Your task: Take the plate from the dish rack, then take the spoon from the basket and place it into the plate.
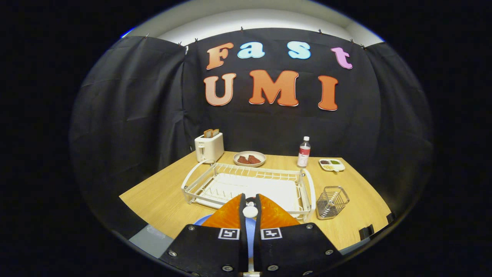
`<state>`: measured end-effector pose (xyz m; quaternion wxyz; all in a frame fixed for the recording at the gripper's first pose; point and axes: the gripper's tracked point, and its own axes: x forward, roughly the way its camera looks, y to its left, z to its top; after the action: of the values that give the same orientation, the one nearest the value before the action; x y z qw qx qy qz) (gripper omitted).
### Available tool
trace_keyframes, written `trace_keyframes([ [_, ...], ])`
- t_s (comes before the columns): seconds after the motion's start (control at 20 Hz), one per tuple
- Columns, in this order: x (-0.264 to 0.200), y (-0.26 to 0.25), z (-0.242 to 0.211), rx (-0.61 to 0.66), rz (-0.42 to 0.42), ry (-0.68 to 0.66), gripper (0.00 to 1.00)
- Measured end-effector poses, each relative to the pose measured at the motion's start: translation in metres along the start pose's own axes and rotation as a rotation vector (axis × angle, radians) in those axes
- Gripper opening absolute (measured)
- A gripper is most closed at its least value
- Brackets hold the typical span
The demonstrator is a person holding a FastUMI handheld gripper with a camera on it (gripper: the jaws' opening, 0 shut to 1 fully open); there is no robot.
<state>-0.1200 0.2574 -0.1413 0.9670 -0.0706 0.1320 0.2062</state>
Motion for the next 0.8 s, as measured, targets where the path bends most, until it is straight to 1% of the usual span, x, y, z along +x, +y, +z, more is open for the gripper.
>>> trace_keyframes([
  [0.2, 0.011, 0.033, -0.023, -0.027, 0.101, 0.039, 0.05],
  [0.35, 0.024, 0.044, -0.052, -0.040, 0.137, 0.085, 0.06],
  [0.5, 0.039, 0.050, -0.071, -0.039, 0.164, 0.118, 0.05],
  [0.7, 0.045, 0.052, -0.082, -0.047, 0.188, 0.134, 0.06],
  [0.8, 0.047, 0.050, -0.086, -0.041, 0.184, 0.141, 0.11],
])
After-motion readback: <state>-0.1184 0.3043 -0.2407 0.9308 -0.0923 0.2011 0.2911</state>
